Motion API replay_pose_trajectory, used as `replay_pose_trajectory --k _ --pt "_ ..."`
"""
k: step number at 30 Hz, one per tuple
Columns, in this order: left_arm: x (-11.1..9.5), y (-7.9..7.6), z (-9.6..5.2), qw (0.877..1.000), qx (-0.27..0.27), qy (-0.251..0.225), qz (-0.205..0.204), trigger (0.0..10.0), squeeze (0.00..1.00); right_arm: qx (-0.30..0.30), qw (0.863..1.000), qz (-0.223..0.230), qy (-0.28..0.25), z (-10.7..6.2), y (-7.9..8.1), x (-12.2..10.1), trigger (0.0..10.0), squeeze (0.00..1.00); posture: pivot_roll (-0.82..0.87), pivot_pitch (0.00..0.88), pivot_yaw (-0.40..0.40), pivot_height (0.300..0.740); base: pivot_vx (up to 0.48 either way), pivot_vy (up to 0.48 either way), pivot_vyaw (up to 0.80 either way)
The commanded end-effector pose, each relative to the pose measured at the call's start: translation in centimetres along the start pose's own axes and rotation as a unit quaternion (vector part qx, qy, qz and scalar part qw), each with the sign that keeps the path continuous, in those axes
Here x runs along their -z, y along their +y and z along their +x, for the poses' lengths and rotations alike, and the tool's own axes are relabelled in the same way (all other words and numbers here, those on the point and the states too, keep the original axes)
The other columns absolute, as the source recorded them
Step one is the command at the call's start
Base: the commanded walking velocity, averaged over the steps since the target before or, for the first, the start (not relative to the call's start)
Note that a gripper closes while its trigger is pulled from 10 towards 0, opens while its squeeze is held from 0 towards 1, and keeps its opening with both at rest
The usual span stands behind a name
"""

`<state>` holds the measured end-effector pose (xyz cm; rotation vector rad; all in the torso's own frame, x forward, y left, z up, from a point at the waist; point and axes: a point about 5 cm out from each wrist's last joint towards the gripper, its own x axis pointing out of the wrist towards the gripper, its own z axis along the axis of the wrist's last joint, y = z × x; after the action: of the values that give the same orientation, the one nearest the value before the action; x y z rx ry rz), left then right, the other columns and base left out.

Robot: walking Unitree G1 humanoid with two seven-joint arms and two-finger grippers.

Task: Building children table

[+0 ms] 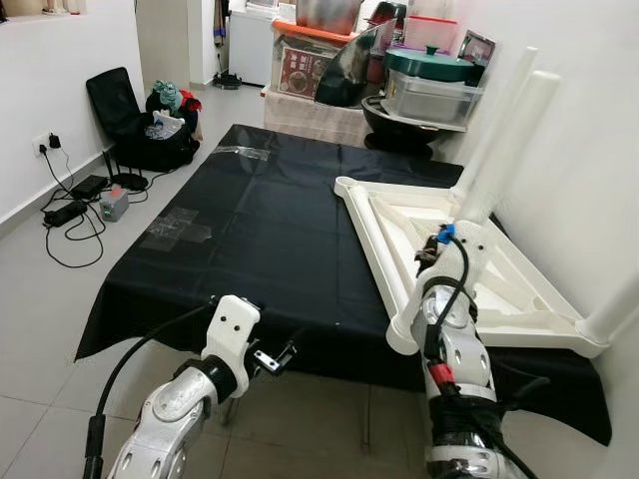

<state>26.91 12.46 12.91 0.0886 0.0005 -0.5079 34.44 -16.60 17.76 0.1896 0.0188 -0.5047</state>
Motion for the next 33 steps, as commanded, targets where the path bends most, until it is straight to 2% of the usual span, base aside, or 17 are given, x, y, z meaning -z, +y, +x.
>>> replay_pose_trajectory --k 1,2,5,6,7,8,11,12,18,19,24,25,27,28,31,32,33 --pt "0.2 -0.2 0.1 1.0 0.001 0.002 -0.001 10.0 0.0 0.06 0.996 0.009 0.07 -0.7 -1.7 3.3 10.0 0.0 0.14 0.0 -0.145 0.74 0.0 0.0 0.0" --pt "0.3 -0.3 0.1 1.0 0.001 0.003 -0.001 10.0 0.0 -0.021 0.998 -0.031 0.051 -0.3 -0.6 2.6 10.0 0.0 0.11 0.0 -0.126 0.74 0.0 0.0 0.0" --pt "0.3 -0.3 0.1 1.0 0.001 0.003 -0.001 10.0 0.0 -0.021 0.998 -0.031 0.051 -0.3 -0.6 2.6 10.0 0.0 0.11 0.0 -0.126 0.74 0.0 0.0 0.0" --pt "0.3 -0.4 0.1 1.0 0.004 0.002 -0.003 10.0 0.0 -0.116 0.991 -0.065 0.012 -0.5 0.5 1.9 10.0 0.0 0.1 0.0 -0.121 0.74 0.0 0.0 0.0" --pt "0.3 -0.4 0.1 1.0 0.004 0.002 -0.003 10.0 0.0 -0.116 0.991 -0.065 0.012 -0.5 0.5 1.9 10.0 0.0 0.1 0.0 -0.121 0.74 0.0 0.0 0.0" --pt "0.4 -0.6 0.1 1.0 0.006 0.002 -0.005 10.0 0.0 -0.252 0.959 -0.115 -0.063 -1.3 1.6 1.0 10.0 0.0 0.09 0.0 -0.117 0.74 0.0 0.0 0.0" --pt "0.4 -0.6 0.1 1.0 0.006 0.002 -0.005 10.0 0.0 -0.252 0.959 -0.115 -0.063 -1.3 1.6 1.0 10.0 0.0 0.09 0.0 -0.117 0.74 0.0 0.0 0.0" --pt "0.4 -0.6 0.1 1.0 0.008 0.001 -0.008 10.0 0.0 -0.359 0.914 -0.16 -0.099 -1.7 1.6 0.7 10.0 0.0 0.09 0.0 -0.115 0.74 0.0 0.0 0.0" --pt "0.4 -0.6 0.1 1.0 0.008 0.001 -0.008 10.0 0.0 -0.359 0.914 -0.16 -0.099 -1.7 1.6 0.7 10.0 0.0 0.09 0.0 -0.115 0.74 0.0 0.0 0.0" --pt "0.4 -0.6 0.0 1.0 0.008 0.001 -0.01 10.0 0.0 -0.399 0.891 -0.187 -0.114 -1.9 1.3 0.1 10.0 0.0 0.09 0.0 -0.121 0.74 0.0 0.0 0.0" --pt "0.4 -0.6 0.0 1.0 0.008 0.001 -0.01 10.0 0.0 -0.399 0.891 -0.187 -0.114 -1.9 1.3 0.1 10.0 0.0 0.09 0.0 -0.121 0.74 0.0 0.0 0.0" --pt "0.3 -0.5 -0.1 1.0 0.009 0.0 -0.011 10.0 0.0 -0.427 0.877 -0.188 -0.116 -1.8 1.0 -0.6 10.0 0.0 0.09 0.0 -0.113 0.74 0.0 0.0 0.0" --pt "0.3 -0.5 -0.1 1.0 0.009 0.0 -0.011 10.0 0.0 -0.427 0.877 -0.188 -0.116 -1.8 1.0 -0.6 10.0 0.0 0.09 0.0 -0.113 0.74 0.0 0.0 0.0" --pt "0.3 -0.5 0.0 1.0 0.01 -0.001 -0.011 10.0 0.0 -0.429 0.877 -0.186 -0.11 -1.0 0.5 -1.6 10.0 0.0 0.09 0.0 -0.116 0.74 0.0 0.0 0.0" --pt "0.3 -0.5 0.0 1.0 0.01 -0.001 -0.011 10.0 0.0 -0.429 0.877 -0.186 -0.11 -1.0 0.5 -1.6 10.0 0.0 0.09 0.0 -0.116 0.74 0.0 0.0 0.0" --pt "0.2 -0.5 0.0 1.0 0.011 -0.001 -0.012 10.0 0.0 -0.426 0.884 -0.161 -0.104 -0.5 0.4 -2.5 10.0 1.0 0.1 0.0 -0.121 0.74 0.0 0.0 0.0" --pt "0.2 -0.5 0.0 1.0 0.011 -0.001 -0.012 10.0 0.0 -0.426 0.884 -0.161 -0.104 -0.5 0.4 -2.5 10.0 1.0 0.1 0.0 -0.121 0.74 0.0 0.0 0.0"
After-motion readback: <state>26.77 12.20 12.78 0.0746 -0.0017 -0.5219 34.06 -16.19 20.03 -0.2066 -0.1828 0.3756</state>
